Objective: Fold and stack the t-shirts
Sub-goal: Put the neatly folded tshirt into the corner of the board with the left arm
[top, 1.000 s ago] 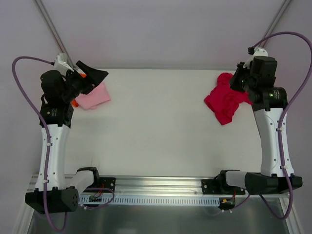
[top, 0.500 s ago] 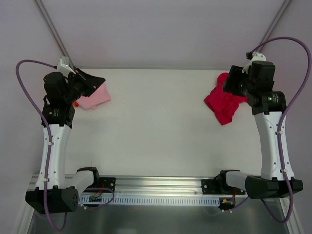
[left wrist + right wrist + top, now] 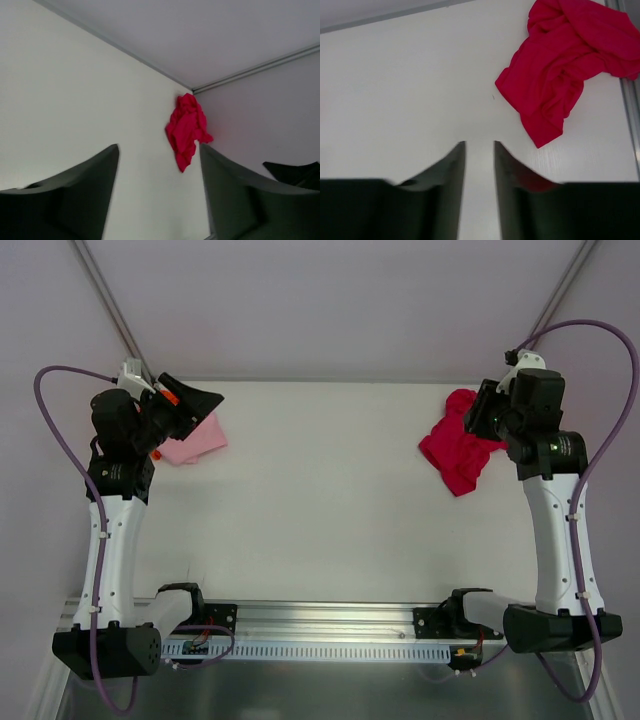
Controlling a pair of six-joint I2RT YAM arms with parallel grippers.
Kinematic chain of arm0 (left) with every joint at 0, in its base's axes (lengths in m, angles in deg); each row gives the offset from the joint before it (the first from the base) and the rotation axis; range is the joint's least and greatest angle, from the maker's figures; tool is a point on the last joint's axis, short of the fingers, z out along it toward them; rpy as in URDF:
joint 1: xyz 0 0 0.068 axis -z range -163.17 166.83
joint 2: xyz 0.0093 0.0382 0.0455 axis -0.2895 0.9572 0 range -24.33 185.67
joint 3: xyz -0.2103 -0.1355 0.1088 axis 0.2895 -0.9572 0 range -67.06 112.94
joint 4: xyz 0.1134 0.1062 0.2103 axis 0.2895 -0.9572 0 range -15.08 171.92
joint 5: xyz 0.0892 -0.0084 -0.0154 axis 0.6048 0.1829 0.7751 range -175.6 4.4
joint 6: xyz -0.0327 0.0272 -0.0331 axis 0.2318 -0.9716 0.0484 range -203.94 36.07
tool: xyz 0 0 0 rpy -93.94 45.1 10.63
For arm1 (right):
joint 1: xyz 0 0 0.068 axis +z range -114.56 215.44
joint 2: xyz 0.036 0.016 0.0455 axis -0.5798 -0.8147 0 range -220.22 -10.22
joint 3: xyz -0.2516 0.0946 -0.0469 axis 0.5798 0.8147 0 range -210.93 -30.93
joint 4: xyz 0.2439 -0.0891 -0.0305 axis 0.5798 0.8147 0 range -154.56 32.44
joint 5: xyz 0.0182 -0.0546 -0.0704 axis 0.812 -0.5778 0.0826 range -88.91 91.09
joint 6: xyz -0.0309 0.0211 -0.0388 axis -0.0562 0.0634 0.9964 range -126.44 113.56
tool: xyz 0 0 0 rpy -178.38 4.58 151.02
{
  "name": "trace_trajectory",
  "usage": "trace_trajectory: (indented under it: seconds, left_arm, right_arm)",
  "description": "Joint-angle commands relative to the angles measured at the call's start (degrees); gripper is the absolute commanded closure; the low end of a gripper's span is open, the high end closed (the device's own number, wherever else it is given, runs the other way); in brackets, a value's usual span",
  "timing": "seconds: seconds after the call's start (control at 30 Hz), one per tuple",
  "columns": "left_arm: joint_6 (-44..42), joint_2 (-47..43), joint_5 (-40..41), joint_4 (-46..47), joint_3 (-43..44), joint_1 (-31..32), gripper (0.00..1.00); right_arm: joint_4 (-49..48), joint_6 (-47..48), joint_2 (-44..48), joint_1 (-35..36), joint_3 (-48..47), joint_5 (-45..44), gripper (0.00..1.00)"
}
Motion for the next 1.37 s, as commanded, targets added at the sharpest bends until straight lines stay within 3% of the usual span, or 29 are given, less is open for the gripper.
trace_trajectory:
  seconds: [0.0, 0.03, 0.07, 0.1, 0.53, 0.6, 0.67, 0.7, 0.73, 0.77, 0.8, 0.83, 1.27, 1.33]
  left_arm:
    - [1.2, -1.4, -1.1, 1.5, -0.3, -0.5, 0.22]
    - [1.4, -1.5, -1.1, 1.7, -0.4, -0.5, 0.06]
    - [1.4, -1.5, -1.4, 1.9, -0.6, -0.5, 0.01]
    - [1.5, -1.6, -1.6, 2.0, -0.6, -0.5, 0.01]
    - [2.5, -1.7, -2.1, 2.3, -1.7, -0.5, 0.01]
    - [2.8, -1.4, -2.5, 2.8, -1.8, -0.5, 0.01]
    - [2.8, -1.1, -2.7, 2.5, -1.8, -0.5, 0.01]
    - [2.7, -1.2, -2.7, 2.6, -2.0, -0.5, 0.01]
    - [2.7, -1.2, -2.8, 2.6, -2.1, -0.5, 0.01]
    - [2.6, -1.2, -2.7, 2.7, -2.3, -0.5, 0.01]
    - [2.5, -1.2, -2.7, 2.7, -2.3, -0.5, 0.01]
    - [2.6, -1.1, -2.8, 2.7, -2.3, -0.5, 0.01]
    - [2.7, 0.8, -4.1, 3.3, -1.7, -0.5, 0.01]
    - [3.0, 1.1, -4.2, 3.6, -1.5, -0.5, 0.01]
  right_arm:
    - [-2.5, 0.1, 2.6, 0.1, 0.2, 0.8, 0.52]
    - [-2.2, 0.1, 2.4, 0.1, 0.1, 0.8, 0.27]
    - [-2.4, 0.0, 2.5, 0.1, 0.2, 0.8, 0.02]
    - [-2.5, -0.1, 2.6, 0.1, 0.5, 0.9, 0.0]
    - [-3.4, -1.0, 3.8, 0.1, 2.0, 2.1, 0.01]
    - [-3.4, -0.8, 3.8, 0.1, 2.2, 2.3, 0.14]
    - [-3.4, -0.9, 3.7, 0.1, 2.4, 2.9, 0.15]
    - [-3.4, -0.8, 3.6, 0.1, 2.4, 3.1, 0.48]
    - [-3.4, -1.0, 3.4, 0.1, 2.4, 3.2, 0.51]
    - [-3.3, -1.4, 3.2, 0.1, 2.2, 3.1, 0.43]
    - [-2.2, -1.5, 2.3, 0.1, 1.2, 3.1, 0.14]
    - [-1.8, -1.7, 1.8, 0.1, 0.8, 3.1, 0.02]
    - [-2.0, -3.8, 2.0, 0.9, 0.9, -1.2, 0.0]
    - [0.9, -3.7, -0.9, 1.8, -3.3, -4.4, 0.0]
